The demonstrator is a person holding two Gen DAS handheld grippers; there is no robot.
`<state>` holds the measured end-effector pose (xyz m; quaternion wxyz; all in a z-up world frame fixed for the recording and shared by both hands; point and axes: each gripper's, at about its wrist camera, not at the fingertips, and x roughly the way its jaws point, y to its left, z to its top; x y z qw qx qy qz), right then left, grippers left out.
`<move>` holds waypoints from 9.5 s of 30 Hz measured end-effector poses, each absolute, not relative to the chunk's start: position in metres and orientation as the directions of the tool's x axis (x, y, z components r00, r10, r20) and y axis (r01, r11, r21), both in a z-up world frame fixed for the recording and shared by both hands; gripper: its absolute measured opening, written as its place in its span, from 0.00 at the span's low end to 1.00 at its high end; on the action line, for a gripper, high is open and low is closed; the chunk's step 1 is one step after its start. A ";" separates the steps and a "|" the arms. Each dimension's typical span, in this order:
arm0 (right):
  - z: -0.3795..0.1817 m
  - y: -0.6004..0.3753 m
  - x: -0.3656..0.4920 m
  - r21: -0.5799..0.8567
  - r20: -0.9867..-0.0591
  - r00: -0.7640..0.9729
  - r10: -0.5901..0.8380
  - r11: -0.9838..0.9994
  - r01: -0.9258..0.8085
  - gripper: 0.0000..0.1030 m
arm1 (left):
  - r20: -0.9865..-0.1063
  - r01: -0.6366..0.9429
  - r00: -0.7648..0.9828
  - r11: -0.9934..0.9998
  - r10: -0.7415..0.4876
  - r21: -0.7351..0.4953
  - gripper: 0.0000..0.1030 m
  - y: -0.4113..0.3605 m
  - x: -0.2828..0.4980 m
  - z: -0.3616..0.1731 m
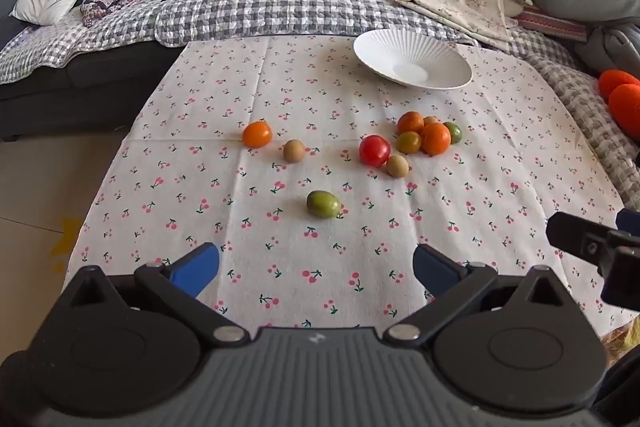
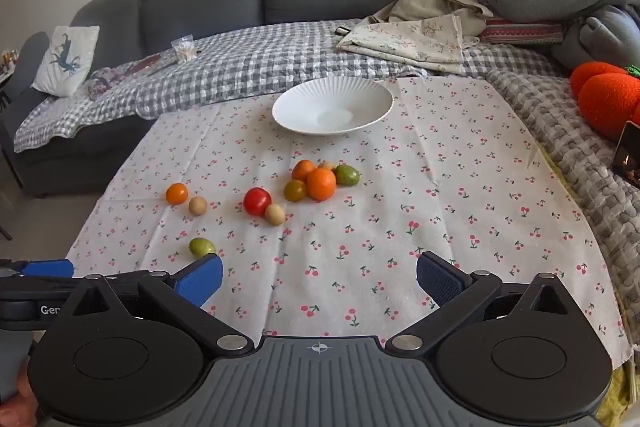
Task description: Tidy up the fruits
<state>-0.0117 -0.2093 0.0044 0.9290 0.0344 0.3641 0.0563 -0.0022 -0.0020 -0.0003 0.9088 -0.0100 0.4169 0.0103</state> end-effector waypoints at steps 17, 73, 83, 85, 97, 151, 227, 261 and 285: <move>0.004 -0.213 -0.007 0.101 -0.667 0.736 0.117 0.993 -0.066 1.00 | -0.773 -0.002 0.634 1.000 -0.018 -0.025 0.99 -0.010 0.003 0.001; -0.001 -0.203 0.020 0.041 -0.681 0.729 0.076 0.997 -0.066 1.00 | -0.770 0.009 0.637 0.999 -0.031 -0.033 0.99 -0.007 0.033 -0.013; -0.001 -0.199 0.043 0.032 -0.688 0.720 0.090 0.995 -0.094 1.00 | -0.774 0.000 0.633 0.999 -0.035 -0.045 0.99 -0.002 0.048 -0.026; -0.004 -0.200 0.049 0.031 -0.692 0.716 0.089 0.995 -0.094 1.00 | -0.780 0.001 0.624 0.999 -0.035 -0.045 0.98 0.000 0.052 -0.032; -0.014 -0.209 0.092 0.063 -0.721 0.682 0.123 0.992 -0.111 1.00 | -0.780 -0.028 0.626 0.998 -0.024 -0.053 0.97 0.016 0.085 -0.039; -0.086 -0.192 0.178 0.311 -0.778 0.479 0.406 0.912 -0.269 0.49 | -0.771 0.031 0.614 0.981 -0.168 -0.189 0.32 0.026 0.113 -0.093; -0.078 -0.249 0.319 0.292 -0.724 0.632 0.276 0.953 -0.082 0.25 | -0.677 0.230 0.693 0.966 -0.249 -0.120 0.32 -0.077 0.318 -0.082; -0.007 -0.275 0.242 0.393 -0.626 0.714 0.313 0.918 -0.057 0.66 | -0.666 0.010 0.735 0.984 -0.126 -0.176 0.84 0.028 0.239 -0.015; -0.034 -0.197 0.138 0.322 -0.691 0.591 0.416 0.909 -0.263 0.79 | -0.701 -0.102 0.713 0.987 -0.012 -0.120 0.93 0.100 0.149 -0.040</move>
